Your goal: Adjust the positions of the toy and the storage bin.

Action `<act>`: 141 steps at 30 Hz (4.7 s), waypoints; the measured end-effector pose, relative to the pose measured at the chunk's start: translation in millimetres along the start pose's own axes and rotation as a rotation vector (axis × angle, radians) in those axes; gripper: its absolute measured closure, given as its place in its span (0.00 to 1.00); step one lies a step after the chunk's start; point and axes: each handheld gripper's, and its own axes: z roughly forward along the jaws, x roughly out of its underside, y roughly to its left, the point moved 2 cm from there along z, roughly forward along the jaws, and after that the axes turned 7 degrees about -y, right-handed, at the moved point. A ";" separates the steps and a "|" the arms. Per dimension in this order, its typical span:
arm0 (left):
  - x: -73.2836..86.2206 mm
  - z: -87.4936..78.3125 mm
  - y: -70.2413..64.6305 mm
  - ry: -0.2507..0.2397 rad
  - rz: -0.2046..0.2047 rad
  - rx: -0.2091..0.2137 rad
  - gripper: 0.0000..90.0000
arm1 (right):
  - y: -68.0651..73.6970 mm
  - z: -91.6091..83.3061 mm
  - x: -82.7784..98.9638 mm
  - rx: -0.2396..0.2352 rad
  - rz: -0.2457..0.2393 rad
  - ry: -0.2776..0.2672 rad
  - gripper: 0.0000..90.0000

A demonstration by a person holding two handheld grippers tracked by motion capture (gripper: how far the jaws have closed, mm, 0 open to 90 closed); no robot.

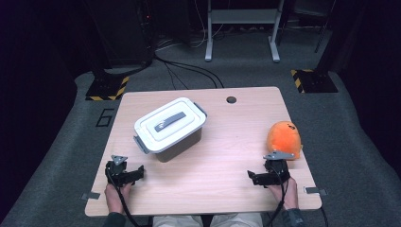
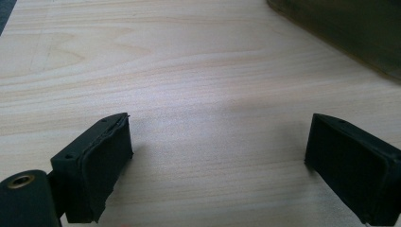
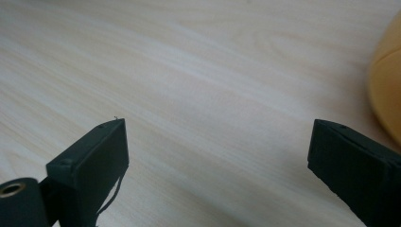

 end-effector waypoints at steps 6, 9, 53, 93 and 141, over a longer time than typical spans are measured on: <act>0.0 0.0 0.0 0.000 0.000 0.000 0.08 | -1.2 21.5 22.4 -0.014 -0.026 -0.010 0.04; 0.0 0.0 0.0 0.000 0.000 0.000 0.09 | 0.3 22.4 22.6 -0.016 -0.041 -0.029 0.05; -51.3 -36.6 9.7 -0.073 0.045 0.120 0.01 | -0.1 33.9 17.7 -0.015 -0.117 -0.003 0.00; -193.9 21.4 -88.4 -0.035 0.322 0.306 0.00 | -1.1 32.6 17.8 -0.006 -0.096 -0.010 0.04; -190.6 22.5 -127.4 -0.028 0.380 0.483 0.74 | -1.4 32.3 17.9 -0.005 -0.098 -0.014 0.05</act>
